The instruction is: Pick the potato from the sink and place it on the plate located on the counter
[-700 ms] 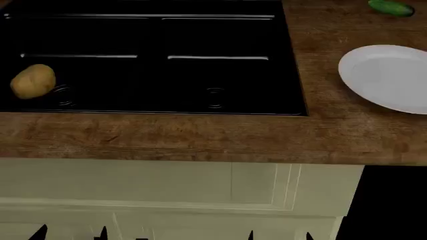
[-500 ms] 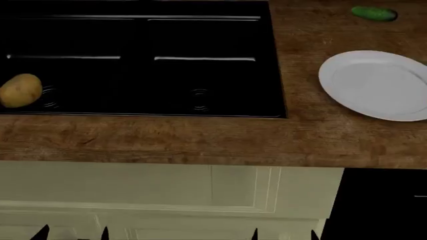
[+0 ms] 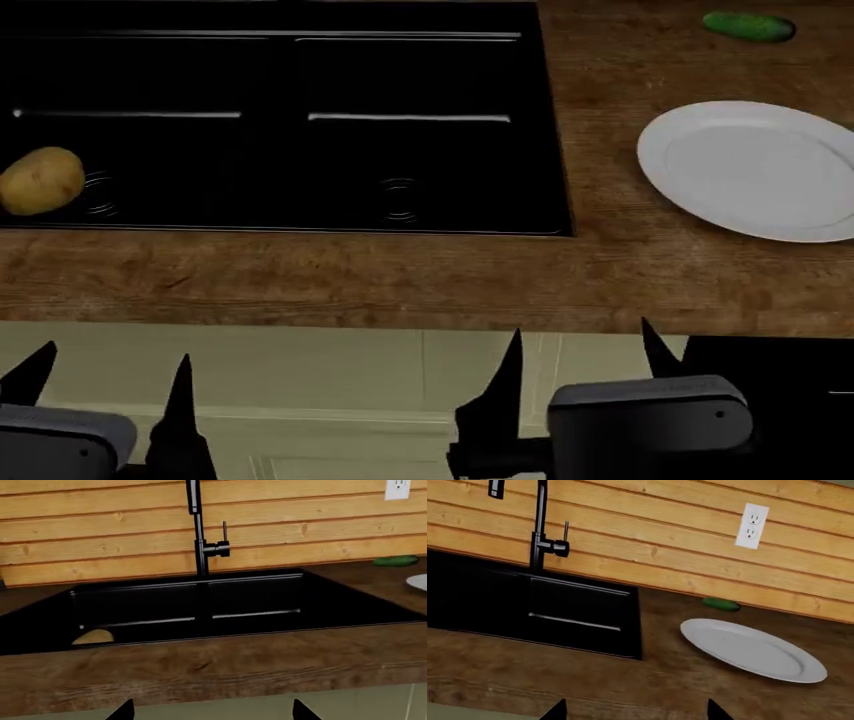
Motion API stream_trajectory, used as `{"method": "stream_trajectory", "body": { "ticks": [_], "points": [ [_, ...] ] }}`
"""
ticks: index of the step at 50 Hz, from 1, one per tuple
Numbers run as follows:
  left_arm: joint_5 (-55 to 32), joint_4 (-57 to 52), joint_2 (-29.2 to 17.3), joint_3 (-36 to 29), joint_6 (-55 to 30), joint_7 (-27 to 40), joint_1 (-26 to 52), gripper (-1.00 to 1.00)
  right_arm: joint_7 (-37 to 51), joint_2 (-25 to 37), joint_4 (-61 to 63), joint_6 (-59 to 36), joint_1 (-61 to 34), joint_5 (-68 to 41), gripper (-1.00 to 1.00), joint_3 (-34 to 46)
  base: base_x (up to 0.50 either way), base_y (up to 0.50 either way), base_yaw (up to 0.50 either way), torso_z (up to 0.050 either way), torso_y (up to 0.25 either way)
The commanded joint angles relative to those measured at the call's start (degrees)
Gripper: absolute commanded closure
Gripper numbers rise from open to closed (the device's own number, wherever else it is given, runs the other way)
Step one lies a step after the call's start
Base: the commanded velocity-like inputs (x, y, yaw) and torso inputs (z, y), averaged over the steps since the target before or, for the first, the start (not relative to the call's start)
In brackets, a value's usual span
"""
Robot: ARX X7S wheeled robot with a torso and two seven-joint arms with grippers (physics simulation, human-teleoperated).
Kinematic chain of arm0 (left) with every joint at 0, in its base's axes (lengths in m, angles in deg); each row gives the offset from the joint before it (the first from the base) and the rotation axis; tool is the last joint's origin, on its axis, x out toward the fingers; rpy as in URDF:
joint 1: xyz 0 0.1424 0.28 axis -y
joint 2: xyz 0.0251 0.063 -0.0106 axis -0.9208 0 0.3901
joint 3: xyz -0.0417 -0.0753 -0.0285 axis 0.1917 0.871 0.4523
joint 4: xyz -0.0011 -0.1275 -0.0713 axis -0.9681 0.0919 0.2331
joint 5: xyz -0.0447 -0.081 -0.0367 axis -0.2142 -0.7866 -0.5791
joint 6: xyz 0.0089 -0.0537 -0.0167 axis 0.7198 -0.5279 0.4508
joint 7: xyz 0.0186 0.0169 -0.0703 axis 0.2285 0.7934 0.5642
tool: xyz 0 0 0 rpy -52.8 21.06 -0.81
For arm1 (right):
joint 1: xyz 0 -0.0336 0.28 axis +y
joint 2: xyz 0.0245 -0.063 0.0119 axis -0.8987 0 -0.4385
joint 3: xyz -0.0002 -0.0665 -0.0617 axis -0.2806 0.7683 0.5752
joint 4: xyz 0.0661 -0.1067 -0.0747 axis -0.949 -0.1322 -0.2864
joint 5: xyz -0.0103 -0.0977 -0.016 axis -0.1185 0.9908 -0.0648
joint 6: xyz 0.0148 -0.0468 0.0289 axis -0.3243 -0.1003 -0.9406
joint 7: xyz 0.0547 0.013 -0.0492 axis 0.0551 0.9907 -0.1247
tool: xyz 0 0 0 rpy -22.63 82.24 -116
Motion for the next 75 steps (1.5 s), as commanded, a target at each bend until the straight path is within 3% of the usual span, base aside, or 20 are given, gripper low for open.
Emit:
{"method": "stream_trajectory", "body": {
  "ticks": [1, 13, 35, 36, 44, 75],
  "points": [
    [-0.3, -11.2, -2.3, -0.7, -13.4, 0.5, 7.4, -1.0, -1.0, 1.0, 8.0, -12.0, -7.4, 0.5, -1.0, 1.1, 0.0, 0.0, 0.0, 0.0, 0.0],
    [-2.7, -13.2, -2.5, 1.6, -18.0, 0.1, 12.9, -1.0, -1.5, 1.9, 10.0, -15.7, -12.8, 0.8, -1.0, 1.9, 0.0, 0.0, 0.0, 0.0, 0.0],
    [-1.9, -12.5, -3.3, 0.3, -16.1, 0.2, 11.6, -1.0, -1.7, 1.9, 10.8, -15.7, -12.9, 0.1, -1.0, 1.6, 0.0, 0.0, 0.0, 0.0, 0.0],
    [7.8, -12.6, 2.8, 2.6, -16.6, -8.7, 11.2, -1.0, -8.7, -3.0, 10.2, -14.1, -12.2, 7.2, -1.0, -1.4, 0.0, 0.0, 0.0, 0.0, 0.0],
    [7.0, -13.5, 2.4, 2.5, -16.8, -8.0, 11.1, -1.0, -7.3, -2.1, 10.5, -13.8, -12.1, 7.2, -1.0, -0.5, 0.0, 0.02, 0.0, 0.0, 0.0],
    [4.5, -14.5, 1.0, 1.5, -16.9, -5.5, 11.1, -1.0, -4.6, -0.2, 12.5, -15.1, -12.1, 5.2, -1.0, 0.0, 0.0, 0.5, 0.0, 0.0, 0.0]
  ]
}}
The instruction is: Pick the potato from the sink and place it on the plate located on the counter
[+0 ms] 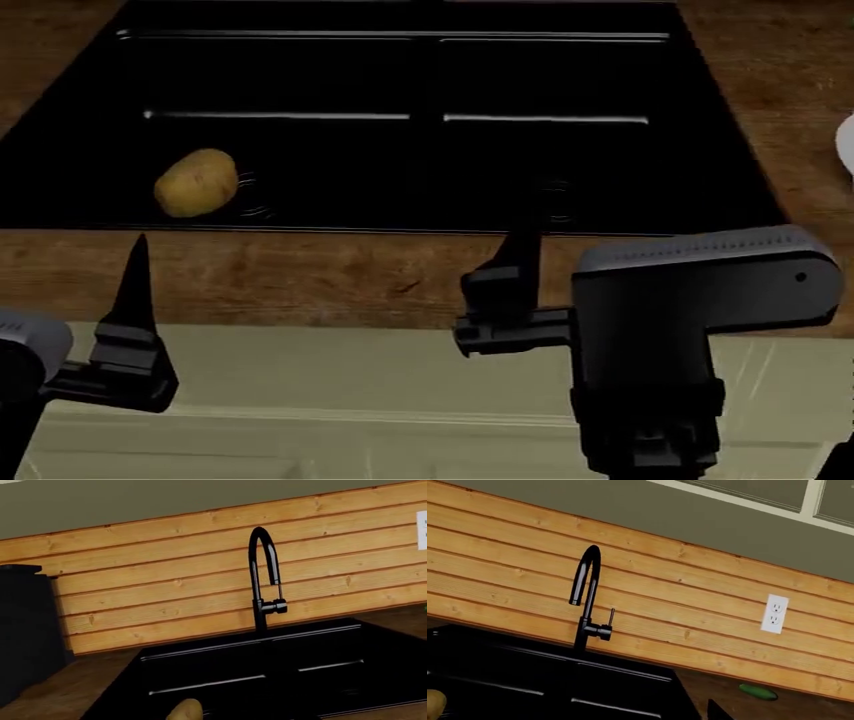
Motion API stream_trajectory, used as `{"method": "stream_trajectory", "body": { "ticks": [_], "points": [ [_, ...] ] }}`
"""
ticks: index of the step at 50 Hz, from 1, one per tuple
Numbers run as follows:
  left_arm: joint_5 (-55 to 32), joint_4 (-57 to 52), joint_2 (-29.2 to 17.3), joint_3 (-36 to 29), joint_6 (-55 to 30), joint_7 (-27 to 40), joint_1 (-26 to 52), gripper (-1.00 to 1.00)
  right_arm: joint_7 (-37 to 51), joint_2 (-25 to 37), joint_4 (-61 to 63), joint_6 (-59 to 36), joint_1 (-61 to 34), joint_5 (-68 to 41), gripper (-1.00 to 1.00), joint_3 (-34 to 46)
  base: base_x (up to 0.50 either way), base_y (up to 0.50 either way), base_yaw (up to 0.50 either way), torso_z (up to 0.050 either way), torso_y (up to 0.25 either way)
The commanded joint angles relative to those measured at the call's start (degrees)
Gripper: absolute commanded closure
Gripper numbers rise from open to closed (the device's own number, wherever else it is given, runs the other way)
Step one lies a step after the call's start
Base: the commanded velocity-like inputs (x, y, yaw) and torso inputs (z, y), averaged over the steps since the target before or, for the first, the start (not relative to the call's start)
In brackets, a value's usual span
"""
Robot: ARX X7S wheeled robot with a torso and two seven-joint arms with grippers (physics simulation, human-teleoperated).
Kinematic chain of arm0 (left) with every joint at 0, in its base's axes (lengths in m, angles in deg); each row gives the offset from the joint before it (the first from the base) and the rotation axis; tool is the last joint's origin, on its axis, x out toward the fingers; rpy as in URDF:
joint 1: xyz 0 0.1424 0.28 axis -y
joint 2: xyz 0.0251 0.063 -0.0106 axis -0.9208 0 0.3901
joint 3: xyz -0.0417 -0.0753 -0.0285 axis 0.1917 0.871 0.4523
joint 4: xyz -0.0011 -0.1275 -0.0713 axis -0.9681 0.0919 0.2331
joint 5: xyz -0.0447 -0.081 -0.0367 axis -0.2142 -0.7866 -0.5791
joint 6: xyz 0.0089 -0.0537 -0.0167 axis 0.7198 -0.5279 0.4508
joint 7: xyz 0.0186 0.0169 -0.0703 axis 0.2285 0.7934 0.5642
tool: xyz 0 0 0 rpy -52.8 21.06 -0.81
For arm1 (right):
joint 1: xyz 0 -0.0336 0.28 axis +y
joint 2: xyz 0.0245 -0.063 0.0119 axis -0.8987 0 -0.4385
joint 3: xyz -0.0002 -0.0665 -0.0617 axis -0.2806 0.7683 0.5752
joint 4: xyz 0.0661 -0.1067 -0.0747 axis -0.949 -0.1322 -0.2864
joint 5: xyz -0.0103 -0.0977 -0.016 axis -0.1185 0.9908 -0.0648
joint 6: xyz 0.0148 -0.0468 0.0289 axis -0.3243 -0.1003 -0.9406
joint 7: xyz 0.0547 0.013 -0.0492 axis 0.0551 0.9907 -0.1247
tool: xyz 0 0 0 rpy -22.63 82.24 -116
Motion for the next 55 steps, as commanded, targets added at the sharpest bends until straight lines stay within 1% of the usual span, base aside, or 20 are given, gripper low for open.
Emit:
{"method": "stream_trajectory", "body": {
  "ticks": [1, 16, 27, 35, 46, 50, 54, 55],
  "points": [
    [-0.4, 1.6, 0.6, 0.3, 2.6, 0.6, -2.2, -1.0, 1.3, 0.2, -2.0, 2.8, 2.8, 0.1, -1.0, 0.1, 0.0, 0.5, 0.0, 0.0, 0.0],
    [-1.0, 1.5, 0.1, -0.5, 1.8, 1.7, -1.4, -1.0, 2.4, 0.9, -2.1, 2.7, 2.8, -0.1, -1.0, 1.6, 0.06, 0.5, 0.0, 0.0, 0.0],
    [-1.4, 2.1, -0.4, -1.3, 2.0, 2.2, -0.9, -1.0, 2.8, 1.3, -2.6, 3.3, 2.7, -1.1, -1.0, 1.5, 0.24, 0.45, 0.0, 0.0, 0.0],
    [-1.7, 2.4, -0.7, -1.6, 2.1, 2.7, -0.8, -1.0, 3.0, 1.5, -1.9, 3.0, 2.7, -1.9, -1.0, 1.2, 0.36, 0.15, 0.0, 0.0, 0.0],
    [-1.8, 2.3, -1.4, -2.4, 2.1, 3.3, -0.9, -1.0, 3.3, 1.8, -1.9, 3.0, 2.6, -2.8, -1.0, 1.2, 0.36, 0.01, 0.0, 0.0, 0.0],
    [-2.1, 2.0, -1.5, -2.4, 1.9, 3.4, -0.9, -1.0, 3.3, 1.9, -2.0, 3.4, 2.8, -3.2, -1.0, 1.2, 0.05, 0.0, 0.0, 0.0, 0.004],
    [-2.1, 1.6, -1.7, -2.5, 0.9, 3.7, -0.7, -1.0, 2.7, 2.1, -1.1, 0.8, 2.3, -3.5, -1.0, 1.8, 0.0, 0.0, 0.0, 0.0, 0.0],
    [-2.0, 1.1, -2.2, -2.6, -1.5, 3.5, 0.9, -1.0, 2.7, 2.1, -0.7, -1.3, 1.8, -3.2, -1.0, 2.4, 0.0, 0.0, 0.0, 0.0, 0.0]
  ]
}}
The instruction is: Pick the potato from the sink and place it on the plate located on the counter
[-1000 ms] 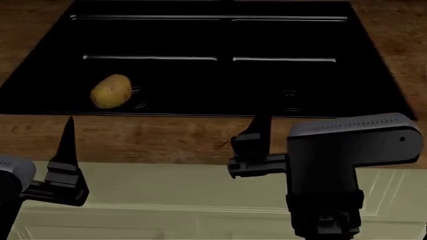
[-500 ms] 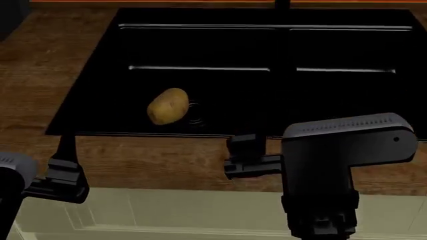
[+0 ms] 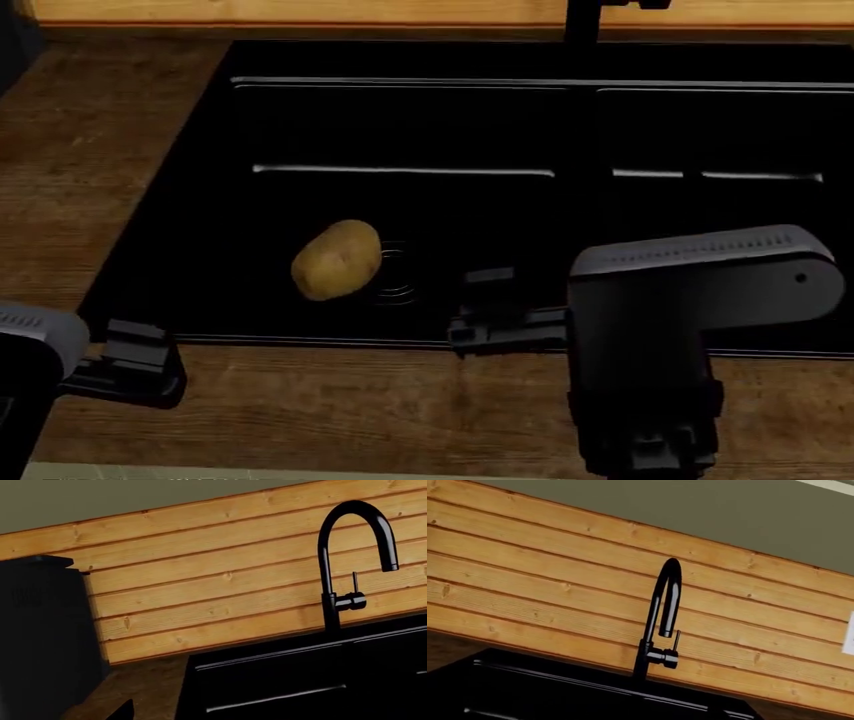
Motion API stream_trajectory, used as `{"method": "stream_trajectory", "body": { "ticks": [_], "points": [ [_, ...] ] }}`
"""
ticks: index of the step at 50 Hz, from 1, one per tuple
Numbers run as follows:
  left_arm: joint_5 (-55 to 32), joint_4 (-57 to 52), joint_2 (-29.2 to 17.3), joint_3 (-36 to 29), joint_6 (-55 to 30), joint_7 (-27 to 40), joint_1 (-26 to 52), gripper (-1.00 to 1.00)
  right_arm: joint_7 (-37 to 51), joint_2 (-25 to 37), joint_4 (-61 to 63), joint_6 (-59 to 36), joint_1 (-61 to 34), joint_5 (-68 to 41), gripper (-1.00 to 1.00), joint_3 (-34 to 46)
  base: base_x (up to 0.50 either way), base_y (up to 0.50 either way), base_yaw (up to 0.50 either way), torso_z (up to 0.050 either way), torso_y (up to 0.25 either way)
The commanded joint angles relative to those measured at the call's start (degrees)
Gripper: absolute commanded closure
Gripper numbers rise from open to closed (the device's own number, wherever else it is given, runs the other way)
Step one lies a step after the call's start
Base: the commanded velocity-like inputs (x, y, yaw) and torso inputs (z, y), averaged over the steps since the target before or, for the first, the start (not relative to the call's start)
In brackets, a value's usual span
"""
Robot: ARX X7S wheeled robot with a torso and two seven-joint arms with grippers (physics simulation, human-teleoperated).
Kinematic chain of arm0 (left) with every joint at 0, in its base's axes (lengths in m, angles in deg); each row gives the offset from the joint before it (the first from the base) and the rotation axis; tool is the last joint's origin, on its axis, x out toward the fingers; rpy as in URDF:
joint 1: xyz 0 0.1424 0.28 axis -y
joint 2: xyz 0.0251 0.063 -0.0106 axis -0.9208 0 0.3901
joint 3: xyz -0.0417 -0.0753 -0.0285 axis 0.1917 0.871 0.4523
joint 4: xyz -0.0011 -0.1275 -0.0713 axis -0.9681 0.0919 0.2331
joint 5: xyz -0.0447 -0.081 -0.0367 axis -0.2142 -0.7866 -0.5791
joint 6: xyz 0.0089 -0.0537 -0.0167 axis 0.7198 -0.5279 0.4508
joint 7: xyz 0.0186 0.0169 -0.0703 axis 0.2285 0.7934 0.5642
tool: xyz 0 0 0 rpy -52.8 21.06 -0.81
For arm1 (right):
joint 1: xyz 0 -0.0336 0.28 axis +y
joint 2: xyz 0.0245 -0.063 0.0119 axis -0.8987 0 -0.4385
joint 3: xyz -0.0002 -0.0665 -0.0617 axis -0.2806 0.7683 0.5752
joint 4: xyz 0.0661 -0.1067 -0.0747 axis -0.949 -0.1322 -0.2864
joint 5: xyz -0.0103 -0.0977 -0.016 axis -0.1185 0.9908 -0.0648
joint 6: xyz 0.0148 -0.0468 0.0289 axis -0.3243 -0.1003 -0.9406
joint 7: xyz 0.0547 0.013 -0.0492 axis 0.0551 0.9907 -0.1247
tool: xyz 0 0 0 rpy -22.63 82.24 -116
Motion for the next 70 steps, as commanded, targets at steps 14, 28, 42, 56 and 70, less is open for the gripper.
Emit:
{"method": "stream_trajectory", "body": {
  "ticks": [14, 28, 42, 56, 70],
  "points": [
    [-1.6, -5.3, -3.2, -2.6, -34.7, -3.1, 25.3, -1.0, -2.2, 1.5, 6.7, -31.3, -15.5, 4.4, -1.0, 8.9, 0.0, 0.0, 0.0, 0.0, 0.001],
    [-4.9, -6.6, -4.5, -2.1, -38.5, -3.4, 29.2, -1.0, -3.5, 1.8, 8.4, -40.5, -22.0, 4.4, -1.0, 10.5, 0.0, 0.0, 0.0, 0.0, 0.0],
    [-7.6, -3.6, -5.3, -2.6, -35.4, -0.8, 28.4, -1.0, -2.9, 1.5, 4.3, -34.1, -18.6, 3.7, -1.0, 9.4, 0.3, 0.0, 0.0, 0.0, 0.0],
    [-11.1, -3.2, -4.6, -1.5, -38.6, 0.3, 29.8, -1.0, -3.0, 1.8, 4.8, -33.8, -18.2, 3.4, -1.0, 8.9, 0.5, 0.0, 0.0, 0.0, 0.002],
    [-37.3, -1.9, -9.7, 3.7, -38.4, 20.1, 31.5, -1.0, -3.0, 1.8, 6.7, -35.8, -19.0, 3.4, -1.0, 9.5, 0.11, 0.0, 0.0, 0.0, 0.002]
  ]
}}
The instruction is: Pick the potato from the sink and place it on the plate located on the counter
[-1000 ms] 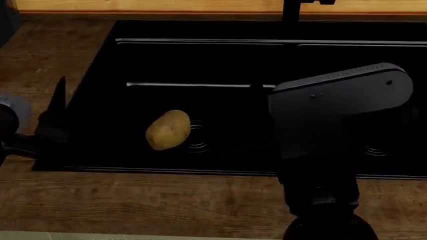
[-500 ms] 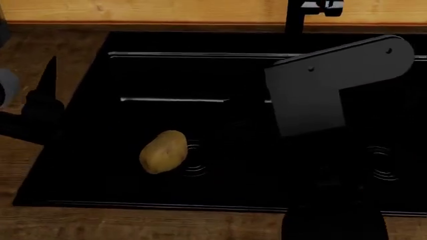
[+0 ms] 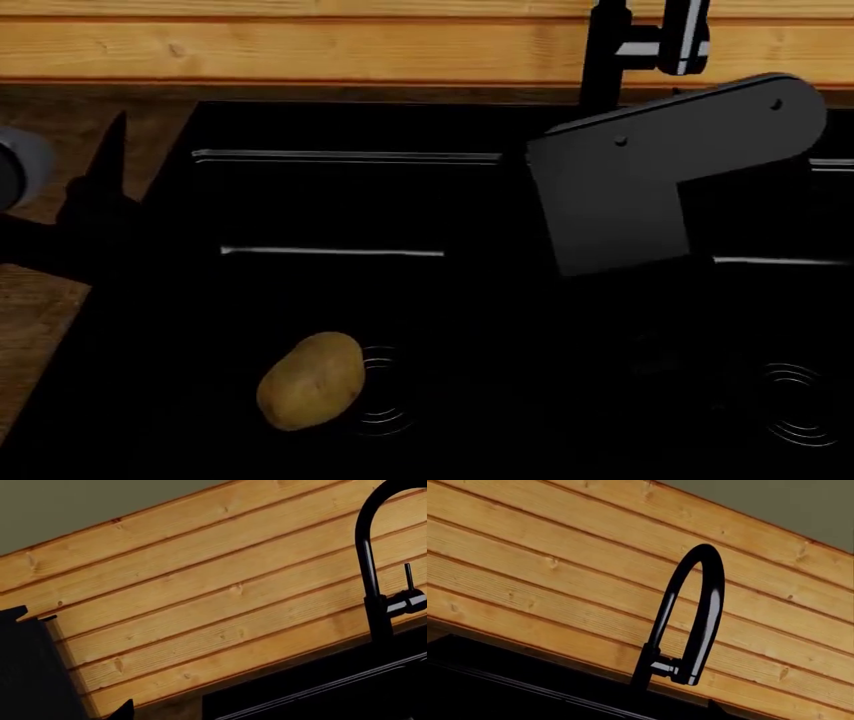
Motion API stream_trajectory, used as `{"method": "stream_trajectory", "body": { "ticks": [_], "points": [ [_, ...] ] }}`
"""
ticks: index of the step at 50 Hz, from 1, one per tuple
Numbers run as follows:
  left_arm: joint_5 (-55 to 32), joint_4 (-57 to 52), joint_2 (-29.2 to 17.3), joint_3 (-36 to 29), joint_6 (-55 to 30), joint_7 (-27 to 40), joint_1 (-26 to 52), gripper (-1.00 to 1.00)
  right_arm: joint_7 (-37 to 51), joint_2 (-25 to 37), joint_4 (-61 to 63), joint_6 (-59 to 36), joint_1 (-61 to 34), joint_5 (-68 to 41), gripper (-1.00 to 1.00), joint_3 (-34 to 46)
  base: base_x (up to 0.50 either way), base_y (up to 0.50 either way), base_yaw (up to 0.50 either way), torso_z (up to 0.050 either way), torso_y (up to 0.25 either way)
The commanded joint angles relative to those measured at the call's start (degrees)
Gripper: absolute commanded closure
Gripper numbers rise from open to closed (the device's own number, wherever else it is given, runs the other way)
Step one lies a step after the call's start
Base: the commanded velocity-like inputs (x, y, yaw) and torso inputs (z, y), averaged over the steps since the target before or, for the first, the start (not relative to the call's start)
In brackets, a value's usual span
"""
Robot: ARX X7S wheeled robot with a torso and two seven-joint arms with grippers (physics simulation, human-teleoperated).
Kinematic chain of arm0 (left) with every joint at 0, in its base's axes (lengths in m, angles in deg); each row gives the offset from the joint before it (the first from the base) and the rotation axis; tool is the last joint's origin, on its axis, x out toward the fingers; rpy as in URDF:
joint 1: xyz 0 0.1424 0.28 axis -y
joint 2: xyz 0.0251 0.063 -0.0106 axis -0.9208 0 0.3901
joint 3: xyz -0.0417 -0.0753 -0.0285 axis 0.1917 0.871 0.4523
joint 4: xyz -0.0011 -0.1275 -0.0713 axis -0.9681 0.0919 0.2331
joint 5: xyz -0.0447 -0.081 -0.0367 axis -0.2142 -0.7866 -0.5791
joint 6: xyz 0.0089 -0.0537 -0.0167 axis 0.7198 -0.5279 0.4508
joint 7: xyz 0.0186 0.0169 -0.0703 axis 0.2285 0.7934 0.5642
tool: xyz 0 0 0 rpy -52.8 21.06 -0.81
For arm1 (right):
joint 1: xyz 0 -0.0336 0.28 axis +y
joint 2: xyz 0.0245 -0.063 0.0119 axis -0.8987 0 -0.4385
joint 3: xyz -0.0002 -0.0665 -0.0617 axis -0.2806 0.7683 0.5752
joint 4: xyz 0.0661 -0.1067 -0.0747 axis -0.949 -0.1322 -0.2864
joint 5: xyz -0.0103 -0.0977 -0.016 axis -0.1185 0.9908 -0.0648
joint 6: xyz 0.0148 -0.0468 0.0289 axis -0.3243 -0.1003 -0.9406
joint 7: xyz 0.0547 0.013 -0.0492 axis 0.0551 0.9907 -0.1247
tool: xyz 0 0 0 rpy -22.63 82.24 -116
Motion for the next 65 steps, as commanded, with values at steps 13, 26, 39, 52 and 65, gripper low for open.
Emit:
{"method": "stream_trajectory", "body": {
  "ticks": [13, 26, 39, 52, 65],
  "points": [
    [-44.7, 16.3, -8.5, 0.5, 0.8, 25.1, 3.5, -1.0, 0.6, 0.0, -0.8, 0.9, 1.7, 0.7, -1.0, 0.7, 0.0, 0.0, 0.0, 0.0, 0.0],
    [-41.4, 31.4, -9.5, -11.2, 7.1, 11.4, 8.2, -1.0, 0.8, 0.5, -0.5, 1.0, 2.0, 0.8, -1.0, 0.6, 0.0, 0.0, 0.0, 0.0, 0.0],
    [-34.3, 45.4, -7.6, -19.4, 15.3, 0.6, 11.4, -1.0, 0.6, 0.7, -0.6, 0.7, 1.2, 0.8, -1.0, -0.6, 0.0, 0.0, 0.0, 0.0, 0.0],
    [-25.8, 63.2, -3.3, -29.9, 23.4, -10.4, 14.8, -1.0, 0.6, 1.0, -1.5, 1.3, 1.3, 0.7, -1.0, -1.0, 0.0, 0.0, 0.0, 0.0, 0.0],
    [-19.1, 79.9, 2.7, -37.8, 31.2, -18.6, 16.4, -1.0, 0.7, 1.2, -2.3, 3.0, 2.4, 0.4, -1.0, -1.5, 0.0, 0.0, 0.0, 0.0, 0.0]
  ]
}}
